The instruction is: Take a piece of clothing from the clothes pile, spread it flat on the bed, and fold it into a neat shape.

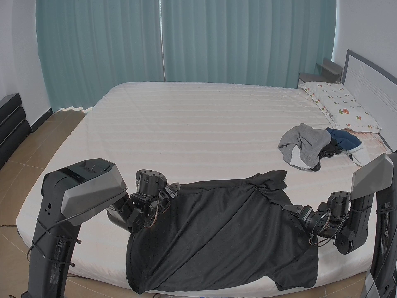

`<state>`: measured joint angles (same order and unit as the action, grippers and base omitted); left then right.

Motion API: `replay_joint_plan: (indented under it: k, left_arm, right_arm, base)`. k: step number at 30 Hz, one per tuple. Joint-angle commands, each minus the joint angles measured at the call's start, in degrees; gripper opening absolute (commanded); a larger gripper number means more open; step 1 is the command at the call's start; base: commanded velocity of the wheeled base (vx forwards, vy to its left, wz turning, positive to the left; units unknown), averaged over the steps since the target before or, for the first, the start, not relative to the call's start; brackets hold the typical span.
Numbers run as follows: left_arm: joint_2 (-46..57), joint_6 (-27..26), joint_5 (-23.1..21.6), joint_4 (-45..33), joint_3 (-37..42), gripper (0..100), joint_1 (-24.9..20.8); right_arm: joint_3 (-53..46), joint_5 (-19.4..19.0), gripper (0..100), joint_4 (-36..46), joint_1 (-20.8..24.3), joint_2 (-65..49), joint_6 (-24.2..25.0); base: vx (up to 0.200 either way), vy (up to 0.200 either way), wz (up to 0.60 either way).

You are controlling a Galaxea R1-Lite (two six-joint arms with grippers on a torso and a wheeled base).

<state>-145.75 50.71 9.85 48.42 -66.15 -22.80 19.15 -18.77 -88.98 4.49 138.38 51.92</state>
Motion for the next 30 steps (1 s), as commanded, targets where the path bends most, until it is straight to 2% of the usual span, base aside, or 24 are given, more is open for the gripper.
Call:
replay_joint_plan:
  k: [1,3,4,15,20,23,28,30]
  left_arm:
    - [-0.41,0.7,0.08,0.01,-1.27,100,0.56]
    - [-0.5,2.2,0.08,-0.26,-2.23,100,1.26]
    - [-0.5,2.29,0.08,-0.26,-2.41,0,1.35]
    - [-0.5,2.11,0.26,-4.12,-4.34,0,3.28]
    - [-0.68,2.81,1.93,-1.31,-6.98,0,5.66]
    - [-1.82,6.24,2.63,1.94,-9.26,0,7.24]
    - [-4.37,6.33,3.25,2.38,-12.96,0,8.65]
    - [-5.6,6.33,4.3,2.38,-15.86,0,10.58]
  right_arm:
    - [0.01,-0.04,100,-0.93,0.08,0.05,0.02]
    - [0.01,-0.04,100,-0.93,0.08,0.05,0.02]
    - [0.01,-0.04,100,-0.93,0.08,0.05,0.02]
    - [0.01,-0.04,100,-0.93,0.08,0.05,0.02]
    - [0.01,-0.04,100,-0.93,0.08,0.05,0.02]
    - [0.01,-0.04,100,-0.93,0.08,0.05,0.02]
    - [0.01,-0.04,100,-0.93,0.08,0.05,0.02]
    - [0.1,-0.04,100,-0.93,0.08,0.05,0.02]
  base:
    - [0.0,0.0,0.0]
    - [0.0,0.0,0.0]
    - [0.0,0.0,0.0]
    - [0.0,0.0,0.0]
    - [0.0,0.0,0.0]
    - [0.0,0.0,0.0]
    - [0.0,0.0,0.0]
    - [0.0,0.0,0.0]
